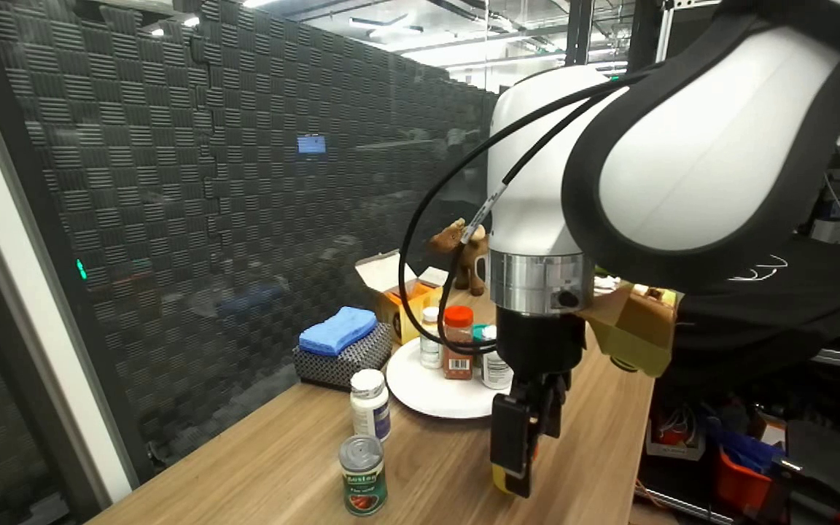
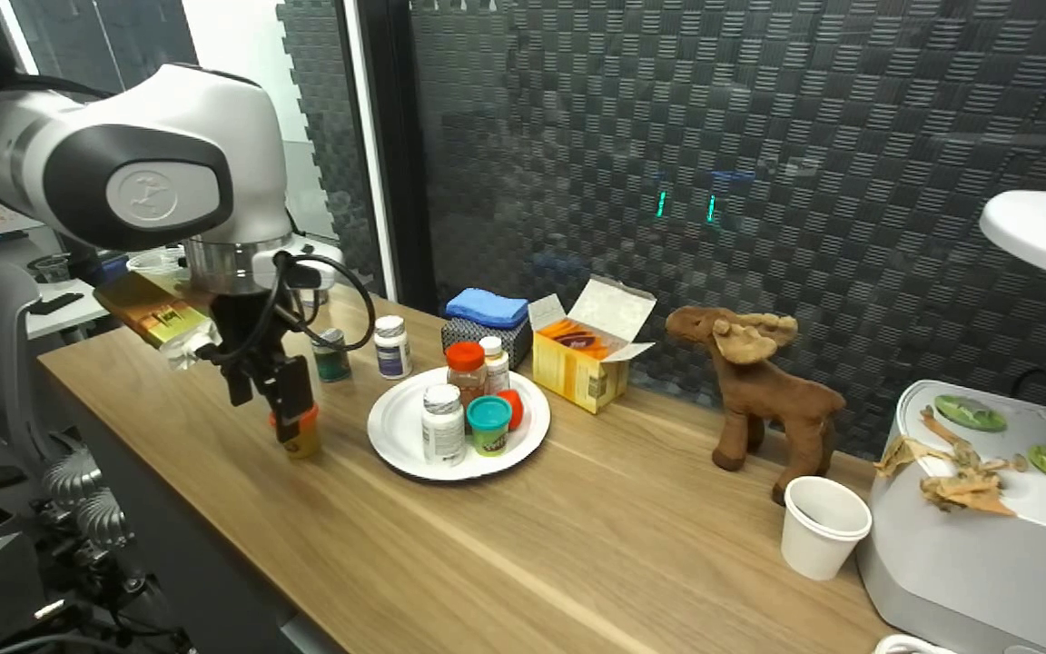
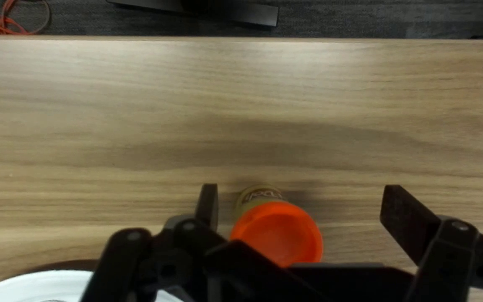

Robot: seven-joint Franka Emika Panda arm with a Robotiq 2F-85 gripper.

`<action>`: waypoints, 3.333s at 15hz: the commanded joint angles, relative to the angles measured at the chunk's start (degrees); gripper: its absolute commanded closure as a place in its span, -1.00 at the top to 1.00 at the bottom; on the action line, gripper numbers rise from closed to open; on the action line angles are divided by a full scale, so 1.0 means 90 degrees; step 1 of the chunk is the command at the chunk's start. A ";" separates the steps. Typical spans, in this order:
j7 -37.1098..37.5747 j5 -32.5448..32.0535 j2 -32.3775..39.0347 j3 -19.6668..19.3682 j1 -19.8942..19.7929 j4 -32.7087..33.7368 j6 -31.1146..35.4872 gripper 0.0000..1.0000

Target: Pick up all the bottles and the orange ball from the table and put them in the plate

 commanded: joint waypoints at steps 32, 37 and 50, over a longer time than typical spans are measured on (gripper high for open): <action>-0.0401 -0.1345 0.0483 0.0075 0.0170 0.0200 0.1410 0.75; -0.0324 -0.1340 0.0443 0.0034 0.0154 0.0216 0.1554 -0.06; 0.1649 -0.2740 -0.0029 -0.0724 -0.0039 0.0615 0.1323 -0.43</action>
